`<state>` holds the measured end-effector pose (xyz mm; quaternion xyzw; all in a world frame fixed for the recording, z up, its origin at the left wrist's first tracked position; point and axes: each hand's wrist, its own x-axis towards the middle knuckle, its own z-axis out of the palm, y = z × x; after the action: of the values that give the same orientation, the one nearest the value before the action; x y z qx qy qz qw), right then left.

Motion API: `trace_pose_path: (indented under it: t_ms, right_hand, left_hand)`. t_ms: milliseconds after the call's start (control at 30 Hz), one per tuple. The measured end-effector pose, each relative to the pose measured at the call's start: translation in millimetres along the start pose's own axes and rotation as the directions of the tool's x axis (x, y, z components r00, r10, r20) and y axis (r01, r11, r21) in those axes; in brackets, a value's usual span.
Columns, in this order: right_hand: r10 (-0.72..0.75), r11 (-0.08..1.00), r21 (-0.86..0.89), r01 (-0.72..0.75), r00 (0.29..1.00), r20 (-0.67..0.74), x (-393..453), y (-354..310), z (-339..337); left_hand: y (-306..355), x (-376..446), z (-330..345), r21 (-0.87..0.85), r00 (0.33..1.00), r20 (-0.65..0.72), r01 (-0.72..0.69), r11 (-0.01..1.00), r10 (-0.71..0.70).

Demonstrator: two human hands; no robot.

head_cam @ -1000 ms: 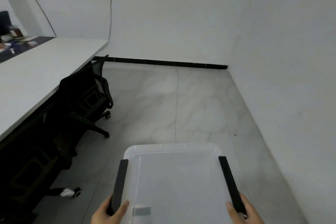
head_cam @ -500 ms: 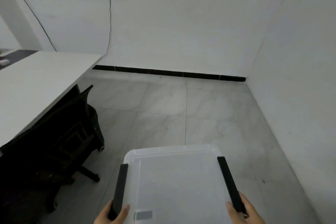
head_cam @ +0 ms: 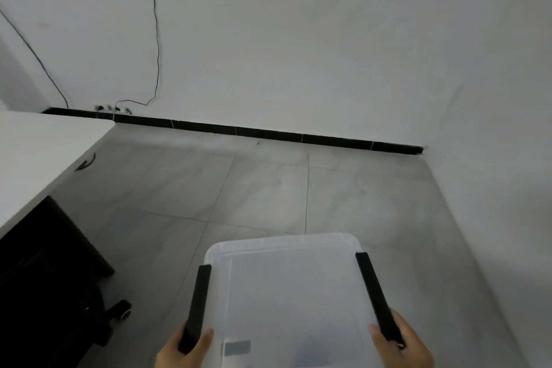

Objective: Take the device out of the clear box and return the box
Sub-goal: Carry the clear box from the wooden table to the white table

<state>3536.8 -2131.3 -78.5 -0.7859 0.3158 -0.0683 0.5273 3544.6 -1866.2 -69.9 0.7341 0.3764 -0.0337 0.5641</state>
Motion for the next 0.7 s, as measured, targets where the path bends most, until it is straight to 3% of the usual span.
trace_pose_path:
  t_ms: [100,300,500,700]
  right_hand:
    - [-0.077,0.997,-0.015,0.077,0.997,0.031,95.4,-54.8,24.1]
    - [-0.143,0.985,-0.071,0.157,0.975,0.170,220.7,-140.2,88.5]
    - [-0.119,0.983,-0.107,0.152,0.956,0.269,301.4,-193.4,172.0]
    - [-0.196,0.966,-0.099,0.238,0.929,0.315,378.6,-279.5,270.5]
  left_hand:
    - [50.8,46.6,46.6,-0.082,0.994,-0.084,0.067,0.994,-0.074]
    - [129.2,126.4,92.2,-0.175,0.962,-0.271,-0.023,0.984,-0.026]
    - [178.0,210.4,120.6,-0.222,0.933,-0.348,0.018,0.975,-0.096]
    - [251.2,317.0,122.3,-0.261,0.902,-0.409,0.028,0.965,-0.137]
